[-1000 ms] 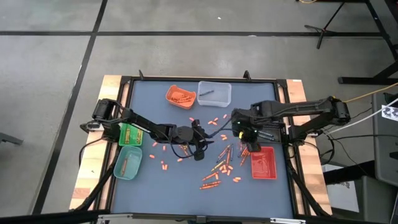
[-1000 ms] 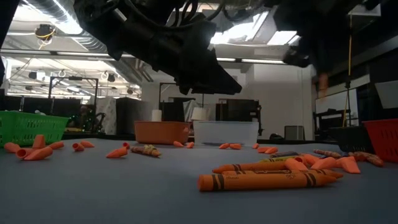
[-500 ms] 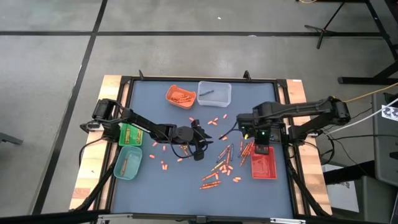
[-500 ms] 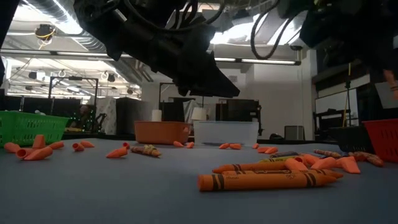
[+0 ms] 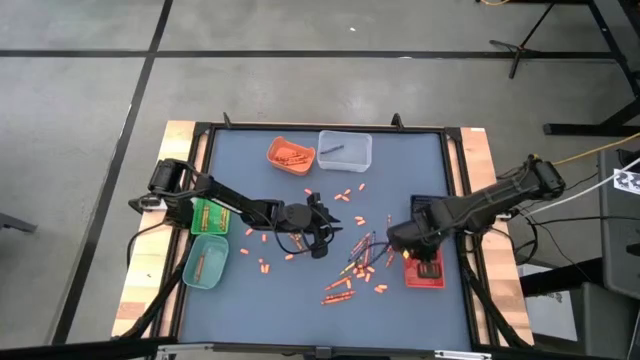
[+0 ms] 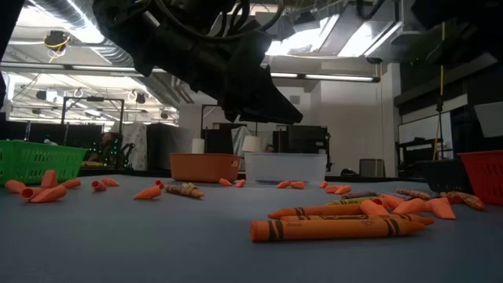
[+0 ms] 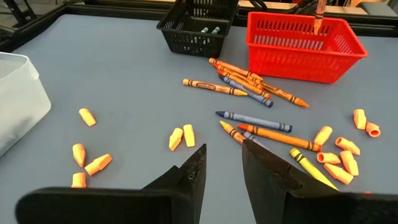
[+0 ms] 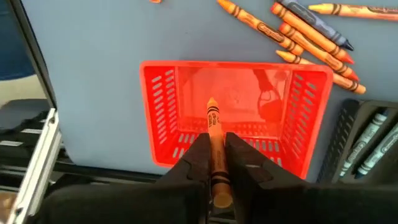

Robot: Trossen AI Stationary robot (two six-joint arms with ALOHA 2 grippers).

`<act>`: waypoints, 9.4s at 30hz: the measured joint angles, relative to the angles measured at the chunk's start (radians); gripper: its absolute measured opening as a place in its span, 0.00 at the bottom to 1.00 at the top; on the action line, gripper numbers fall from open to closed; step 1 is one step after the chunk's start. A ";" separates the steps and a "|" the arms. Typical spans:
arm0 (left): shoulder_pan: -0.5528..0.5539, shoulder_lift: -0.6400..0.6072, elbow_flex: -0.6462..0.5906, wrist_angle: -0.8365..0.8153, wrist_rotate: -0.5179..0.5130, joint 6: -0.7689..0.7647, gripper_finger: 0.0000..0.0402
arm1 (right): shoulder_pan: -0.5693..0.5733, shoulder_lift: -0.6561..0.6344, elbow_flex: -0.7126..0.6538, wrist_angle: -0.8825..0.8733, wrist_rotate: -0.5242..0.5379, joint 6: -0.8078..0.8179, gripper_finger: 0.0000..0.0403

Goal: Sort crayons
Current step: Put the light orange crayon into the red bin, then put the yellow crayon into the green bin

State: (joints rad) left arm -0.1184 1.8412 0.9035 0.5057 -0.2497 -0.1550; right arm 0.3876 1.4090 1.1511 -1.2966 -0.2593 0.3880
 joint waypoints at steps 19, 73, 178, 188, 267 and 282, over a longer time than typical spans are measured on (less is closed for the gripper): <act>0.005 -0.096 0.000 -0.146 -0.002 0.027 0.22 | 0.097 0.000 -0.001 0.017 0.040 0.027 0.08; 0.000 -0.174 -0.001 -0.736 0.348 0.322 0.22 | 0.096 0.001 -0.001 0.170 0.331 -0.083 0.35; -0.009 -0.032 -0.001 0.602 -0.018 0.236 0.02 | -0.147 -0.166 -0.540 1.779 0.553 -0.446 0.24; -0.008 -0.032 -0.001 0.602 -0.017 0.284 0.02 | -0.147 -0.167 -0.540 1.780 0.554 -0.447 0.02; -0.004 -0.240 -0.001 -0.424 -0.101 -0.492 0.23 | 0.012 -0.379 -0.539 0.530 0.015 0.340 0.29; -0.019 -0.230 -0.001 -0.809 0.004 -1.080 0.23 | 0.012 -0.379 -0.539 0.540 0.037 0.335 0.29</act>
State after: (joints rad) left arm -0.1379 1.6115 0.9024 -0.3029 -0.2459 -1.2350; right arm 0.3992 1.0302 0.6117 -0.7570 -0.2224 0.7233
